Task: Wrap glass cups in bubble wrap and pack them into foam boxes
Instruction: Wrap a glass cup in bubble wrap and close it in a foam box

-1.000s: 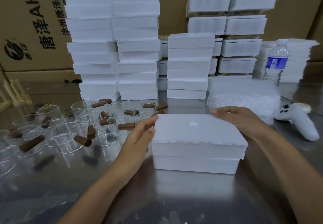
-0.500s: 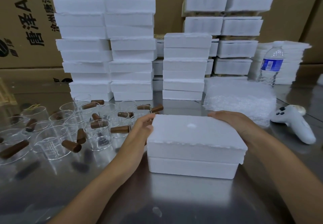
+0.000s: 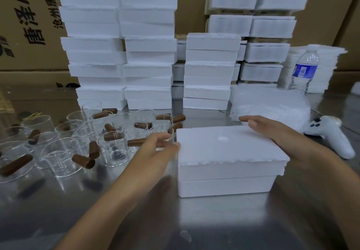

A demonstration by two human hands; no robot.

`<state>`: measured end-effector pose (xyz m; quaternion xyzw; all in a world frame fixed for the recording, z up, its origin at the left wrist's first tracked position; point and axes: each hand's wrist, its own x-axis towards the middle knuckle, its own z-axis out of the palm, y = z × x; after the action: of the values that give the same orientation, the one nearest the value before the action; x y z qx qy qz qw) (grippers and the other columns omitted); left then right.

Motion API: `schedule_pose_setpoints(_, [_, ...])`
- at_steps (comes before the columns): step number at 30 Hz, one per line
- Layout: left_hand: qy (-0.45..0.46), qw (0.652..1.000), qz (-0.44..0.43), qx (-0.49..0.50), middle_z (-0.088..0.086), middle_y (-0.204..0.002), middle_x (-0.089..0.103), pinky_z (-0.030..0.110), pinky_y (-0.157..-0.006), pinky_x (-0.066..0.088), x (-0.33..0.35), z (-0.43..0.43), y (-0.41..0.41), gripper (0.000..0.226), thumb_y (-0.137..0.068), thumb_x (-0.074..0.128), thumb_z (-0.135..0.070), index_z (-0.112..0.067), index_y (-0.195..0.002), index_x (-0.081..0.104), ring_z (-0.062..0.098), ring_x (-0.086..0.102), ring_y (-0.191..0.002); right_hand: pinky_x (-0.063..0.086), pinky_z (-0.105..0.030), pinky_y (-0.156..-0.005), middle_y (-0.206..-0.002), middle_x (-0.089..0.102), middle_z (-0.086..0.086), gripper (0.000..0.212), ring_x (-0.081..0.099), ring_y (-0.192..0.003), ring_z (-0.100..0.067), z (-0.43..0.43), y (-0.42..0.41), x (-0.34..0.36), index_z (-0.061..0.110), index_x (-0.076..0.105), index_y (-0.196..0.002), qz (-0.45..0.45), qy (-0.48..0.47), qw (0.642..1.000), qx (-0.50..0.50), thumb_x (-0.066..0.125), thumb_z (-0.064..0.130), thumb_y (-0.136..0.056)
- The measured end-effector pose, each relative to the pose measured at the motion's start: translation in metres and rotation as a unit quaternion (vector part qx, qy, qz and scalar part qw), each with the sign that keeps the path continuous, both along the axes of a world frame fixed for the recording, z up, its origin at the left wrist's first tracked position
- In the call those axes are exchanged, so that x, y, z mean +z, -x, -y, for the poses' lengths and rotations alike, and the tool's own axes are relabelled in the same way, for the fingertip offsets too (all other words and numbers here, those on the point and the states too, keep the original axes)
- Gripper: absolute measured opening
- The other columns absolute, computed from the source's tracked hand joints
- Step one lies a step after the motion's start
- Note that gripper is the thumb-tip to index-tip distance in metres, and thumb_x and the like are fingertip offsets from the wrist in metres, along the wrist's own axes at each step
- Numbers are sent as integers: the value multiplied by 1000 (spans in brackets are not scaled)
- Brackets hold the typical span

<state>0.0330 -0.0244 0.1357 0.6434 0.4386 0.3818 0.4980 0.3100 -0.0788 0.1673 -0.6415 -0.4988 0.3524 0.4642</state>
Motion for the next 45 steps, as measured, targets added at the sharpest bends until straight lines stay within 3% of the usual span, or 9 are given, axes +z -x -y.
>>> schedule_pose_setpoints(7, [43, 996, -78, 0, -13, -83, 69, 38, -89, 50, -6, 2, 0, 102, -23, 31, -106, -36, -88, 66, 12, 64, -84, 37, -6, -85, -143, 41, -19, 58, 38, -133, -28, 12, -10, -10, 0, 39, -137, -39, 47, 998, -18, 47, 35, -92])
schedule_pose_setpoints(11, [5, 991, -132, -26, -22, -67, 66, 24, -72, 45, -5, 8, -3, 94, -39, 13, -103, -39, -79, 69, -6, 59, -67, 44, -36, -94, -107, 69, -15, 55, 61, -99, -34, 19, -8, 0, 6, 71, -106, -89, 132, 986, 47, 77, 42, -65])
schedule_pose_setpoints(14, [34, 995, -88, -30, -34, -76, 64, 19, -74, 39, -1, 15, -7, 63, -45, 24, -95, -57, -71, 67, -8, 58, -88, 39, -47, -97, -106, 66, -24, 48, 58, -99, -40, 18, -5, -3, 12, 75, -95, -80, 105, 990, 57, 77, 45, -59])
schedule_pose_setpoints(19, [77, 996, 30, -19, -13, -86, 73, 25, -78, 44, -10, 15, -12, 79, -42, 46, -92, -26, -78, 72, 6, 65, -80, 54, -26, -60, -82, 74, -10, 22, 71, -69, -19, 16, 2, -3, 16, 78, -74, -168, 66, 983, 30, 71, 31, -60])
schedule_pose_setpoints(23, [89, 989, 112, -26, -5, -109, 70, 42, -105, 39, -12, 17, -16, 59, -45, 62, -87, -42, -83, 65, 15, 62, -109, 51, -21, -46, -82, 73, -15, 29, 70, -63, -22, 14, -4, 4, 8, 78, -76, -147, 75, 984, 70, 67, 32, -64])
schedule_pose_setpoints(29, [165, 971, 174, -14, -5, -113, 66, 53, -95, 48, -12, 11, -20, 81, -50, 72, -73, -38, -119, 46, 22, 64, -105, 53, -24, -48, -88, 72, -17, 31, 71, -67, -24, 11, 2, 3, 3, 70, -92, -182, 48, 979, 78, 63, 19, -67])
schedule_pose_setpoints(34, [204, 959, 175, -94, -9, -71, 66, 40, -68, 58, -4, 14, -17, 89, -42, 62, -64, -25, -122, 56, 17, 65, -81, 54, -25, -51, -96, 72, -15, 42, 71, -72, -23, 9, 11, 3, 8, 67, -105, -217, 63, 972, 66, 64, 22, -66])
schedule_pose_setpoints(39, [179, 963, 177, -94, 3, -117, 68, 45, -88, 52, -1, 13, -12, 95, -41, 56, -62, -23, -128, 52, 24, 63, -109, 54, -23, -51, -82, 74, -6, 51, 70, -67, -16, 13, 17, 8, 14, 76, -85, -223, 42, 970, 85, 89, 36, -41])
schedule_pose_setpoints(45, [169, 957, 226, -71, 8, -118, 67, 41, -77, 51, 4, 11, -6, 81, -48, 57, -58, -23, -121, 58, 24, 66, -93, 55, -27, -53, -89, 75, 0, 53, 71, -75, -14, 18, 22, 13, 26, 78, -79, -254, -11, 960, 121, 92, 46, -31])
